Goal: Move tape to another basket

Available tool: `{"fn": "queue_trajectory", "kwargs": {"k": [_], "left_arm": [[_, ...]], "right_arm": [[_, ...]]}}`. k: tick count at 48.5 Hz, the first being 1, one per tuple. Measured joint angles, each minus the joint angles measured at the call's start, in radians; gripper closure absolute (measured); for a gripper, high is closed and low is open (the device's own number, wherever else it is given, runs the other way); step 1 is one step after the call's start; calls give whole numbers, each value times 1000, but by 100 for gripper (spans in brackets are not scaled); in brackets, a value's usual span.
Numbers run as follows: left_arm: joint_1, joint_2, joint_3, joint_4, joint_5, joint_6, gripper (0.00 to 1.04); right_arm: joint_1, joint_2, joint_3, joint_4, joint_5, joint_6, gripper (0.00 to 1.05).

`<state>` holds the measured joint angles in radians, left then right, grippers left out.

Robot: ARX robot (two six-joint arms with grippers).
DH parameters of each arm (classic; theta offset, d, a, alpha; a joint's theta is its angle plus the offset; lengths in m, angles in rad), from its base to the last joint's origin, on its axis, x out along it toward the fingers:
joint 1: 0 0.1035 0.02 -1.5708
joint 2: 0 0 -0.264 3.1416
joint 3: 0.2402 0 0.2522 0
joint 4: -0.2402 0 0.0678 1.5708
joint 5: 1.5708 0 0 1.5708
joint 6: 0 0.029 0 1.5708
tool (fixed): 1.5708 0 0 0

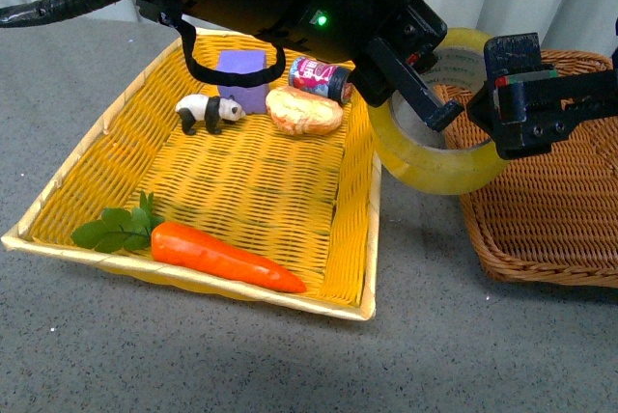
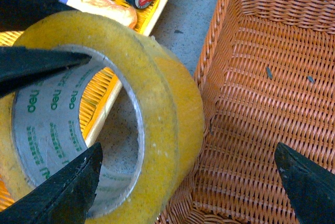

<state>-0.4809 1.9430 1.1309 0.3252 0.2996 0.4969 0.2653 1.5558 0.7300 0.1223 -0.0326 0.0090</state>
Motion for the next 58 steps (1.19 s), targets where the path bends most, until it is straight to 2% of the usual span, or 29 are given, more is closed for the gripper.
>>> {"fn": "queue_trajectory", "kwargs": {"k": [3,7,21,23,25,29,36,44,54,58], "left_arm": [[0,0,0,0,0,0,88],[0,0,0,0,0,0,88],[-4,3,0,0,-2,8,88],[-8,4,0,0,-37,-17,88],[-13,4,0,0,-82,-81,83],[-14,3,3,-2,-87,-169,66],[11,1,35,25,-119,-381,35],[76,-34,49,83,-152,-624,7],[169,-39,-25,113,-356,-824,7],[204,-43,-76,127,-380,-847,7]], "right_arm": [[0,9,8,-5,6,11,9],[-2,16,11,-15,10,26,17],[2,48,27,-53,-14,132,60],[2,50,29,-55,-5,158,68],[0,51,35,-55,10,169,75],[-14,54,42,-55,13,196,87],[-55,63,39,-49,68,175,89],[-135,93,18,-13,123,126,90],[-275,152,12,53,121,39,90],[-315,195,8,77,120,14,90]]}}
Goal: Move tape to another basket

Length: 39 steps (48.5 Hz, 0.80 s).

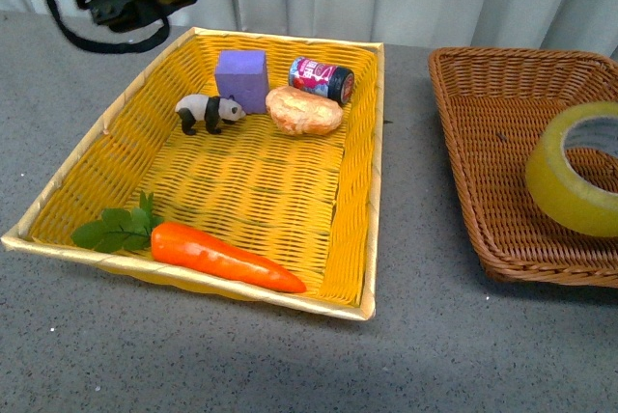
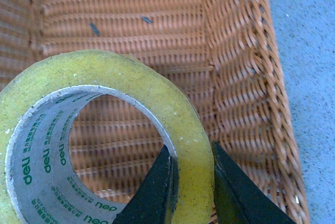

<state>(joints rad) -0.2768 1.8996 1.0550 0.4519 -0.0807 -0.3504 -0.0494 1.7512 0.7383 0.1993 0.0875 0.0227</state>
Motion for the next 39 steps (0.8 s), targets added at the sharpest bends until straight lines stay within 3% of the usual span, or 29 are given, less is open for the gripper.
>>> {"fn": "queue_trajectory", "kwargs": {"k": [13,23,29,32,36,39], "left_arm": [[53,-17,-74,20,-34,-16,7],[52,-95,-134,0,-57,-9,7],[34,-180,-210,34,-129,5,7],[33,-195,-279,204,-152,79,14],[42,-207,-372,420,-135,180,25],[57,-238,-461,560,-122,256,36]], "right_arm": [[-40,90,0,34,-13,-43,87],[-37,-1,-39,57,-32,-26,44],[-45,-126,-88,67,-24,-37,20],[-51,-180,-102,66,-37,-34,10],[-59,-197,-119,126,-65,-29,9],[-64,-173,-214,453,-161,-26,20]]}}
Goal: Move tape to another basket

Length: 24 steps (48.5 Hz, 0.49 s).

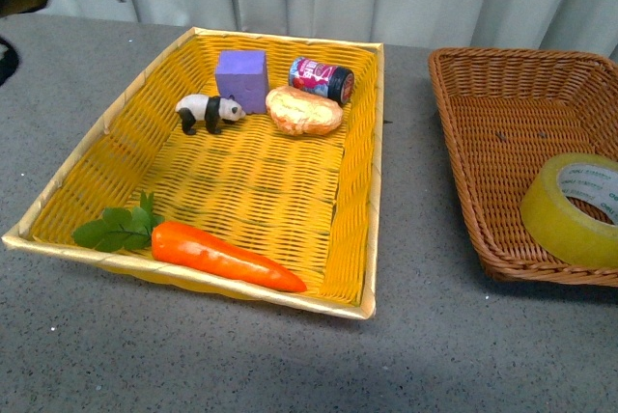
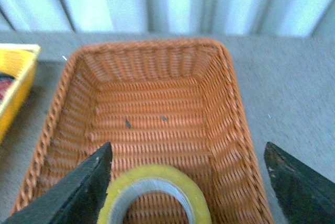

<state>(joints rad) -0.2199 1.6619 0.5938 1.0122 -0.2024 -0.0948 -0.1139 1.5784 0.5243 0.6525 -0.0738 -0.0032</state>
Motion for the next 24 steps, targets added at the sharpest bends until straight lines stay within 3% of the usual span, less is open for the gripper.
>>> {"fn": "queue_trajectory", "kwargs": {"k": [3,6,17,22,24], "left_arm": [[32,-75,-90,68,19,46,52],[53,-131,-156,78,32,63,65],[93,-234,-309,136,75,80,101],[109,-274,-367,130,95,84,101],[114,-303,-387,120,104,85,101]], "right_arm": [[10,0,-145,362,-17,0,36],[19,-55,-199,495,-13,0,48],[45,-211,-309,486,5,0,84],[64,-274,-349,458,42,0,102],[84,-304,-365,443,73,0,103]]}}
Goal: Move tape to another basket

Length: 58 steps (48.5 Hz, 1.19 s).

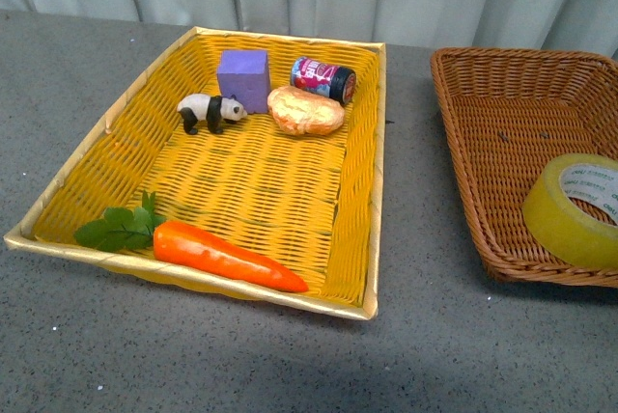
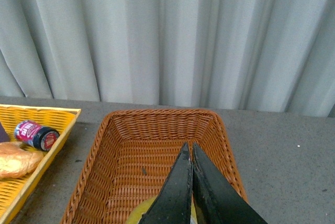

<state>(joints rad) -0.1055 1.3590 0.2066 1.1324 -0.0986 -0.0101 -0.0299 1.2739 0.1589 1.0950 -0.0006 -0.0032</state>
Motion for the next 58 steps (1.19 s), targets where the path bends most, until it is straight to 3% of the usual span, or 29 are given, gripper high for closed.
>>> {"fn": "queue_trajectory", "kwargs": {"k": [20,39,58], "left_arm": [[100,-307,-131,-169,92,2,101],[103,-688,-185,-480,99,3,101],[103,-940,-186,-713,98,3,101]], "right_arm": [[28,-305,-106,-195,2,0,104],[28,-674,-154,-508,0,0,104],[28,-903,-154,-723,0,0,104]]}}
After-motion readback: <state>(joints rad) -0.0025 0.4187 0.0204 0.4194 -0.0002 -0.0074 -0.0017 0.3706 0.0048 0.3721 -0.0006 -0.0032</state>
